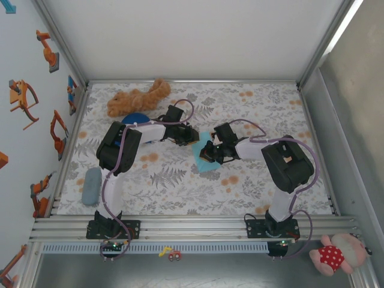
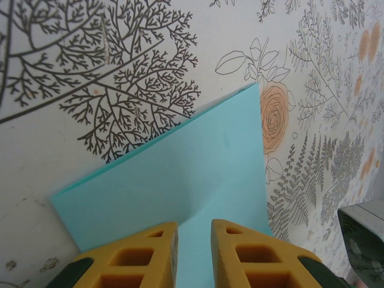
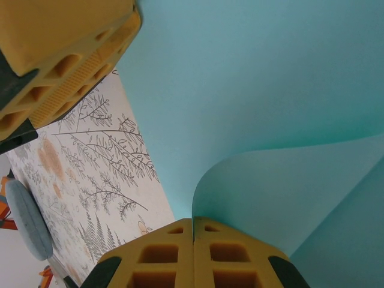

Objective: Fold a paper plane with a square sheet of paper (pick it up from the middle)
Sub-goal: Fold the triangle a second time at the center of the table.

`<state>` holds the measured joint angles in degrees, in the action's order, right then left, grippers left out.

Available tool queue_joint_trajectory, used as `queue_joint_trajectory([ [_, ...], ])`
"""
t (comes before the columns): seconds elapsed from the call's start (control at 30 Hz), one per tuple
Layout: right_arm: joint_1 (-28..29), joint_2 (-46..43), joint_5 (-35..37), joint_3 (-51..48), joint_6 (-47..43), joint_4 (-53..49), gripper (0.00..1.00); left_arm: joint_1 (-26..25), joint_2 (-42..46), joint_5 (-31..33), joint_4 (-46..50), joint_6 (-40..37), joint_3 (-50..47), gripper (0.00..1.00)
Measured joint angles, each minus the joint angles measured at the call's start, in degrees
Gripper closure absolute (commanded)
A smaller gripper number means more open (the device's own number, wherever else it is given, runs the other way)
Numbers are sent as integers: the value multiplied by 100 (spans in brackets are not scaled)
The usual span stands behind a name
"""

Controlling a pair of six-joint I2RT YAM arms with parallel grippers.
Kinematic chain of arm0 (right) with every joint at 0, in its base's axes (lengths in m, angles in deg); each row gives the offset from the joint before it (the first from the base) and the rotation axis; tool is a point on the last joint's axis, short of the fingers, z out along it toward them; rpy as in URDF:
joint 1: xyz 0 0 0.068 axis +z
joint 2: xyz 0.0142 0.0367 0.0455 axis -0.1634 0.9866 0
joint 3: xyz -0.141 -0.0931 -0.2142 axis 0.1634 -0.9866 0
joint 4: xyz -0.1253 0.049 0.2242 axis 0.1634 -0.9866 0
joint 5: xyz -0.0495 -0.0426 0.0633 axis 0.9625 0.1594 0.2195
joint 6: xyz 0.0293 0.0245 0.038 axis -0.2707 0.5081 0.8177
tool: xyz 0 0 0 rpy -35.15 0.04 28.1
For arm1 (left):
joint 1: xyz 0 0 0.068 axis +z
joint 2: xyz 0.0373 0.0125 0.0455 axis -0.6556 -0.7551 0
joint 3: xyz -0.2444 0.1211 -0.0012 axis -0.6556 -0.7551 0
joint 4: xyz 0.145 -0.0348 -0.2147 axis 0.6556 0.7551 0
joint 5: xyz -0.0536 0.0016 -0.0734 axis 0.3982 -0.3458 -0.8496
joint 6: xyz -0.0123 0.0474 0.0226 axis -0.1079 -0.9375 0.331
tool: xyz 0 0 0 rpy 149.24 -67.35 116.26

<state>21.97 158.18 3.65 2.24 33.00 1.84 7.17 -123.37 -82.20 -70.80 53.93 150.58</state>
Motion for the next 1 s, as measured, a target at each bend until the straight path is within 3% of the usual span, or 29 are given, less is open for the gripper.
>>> queue_joint_trajectory([
  [1.0,0,149,-83,11,0,103,100,4,4,-7,-39,0,-26,77],
])
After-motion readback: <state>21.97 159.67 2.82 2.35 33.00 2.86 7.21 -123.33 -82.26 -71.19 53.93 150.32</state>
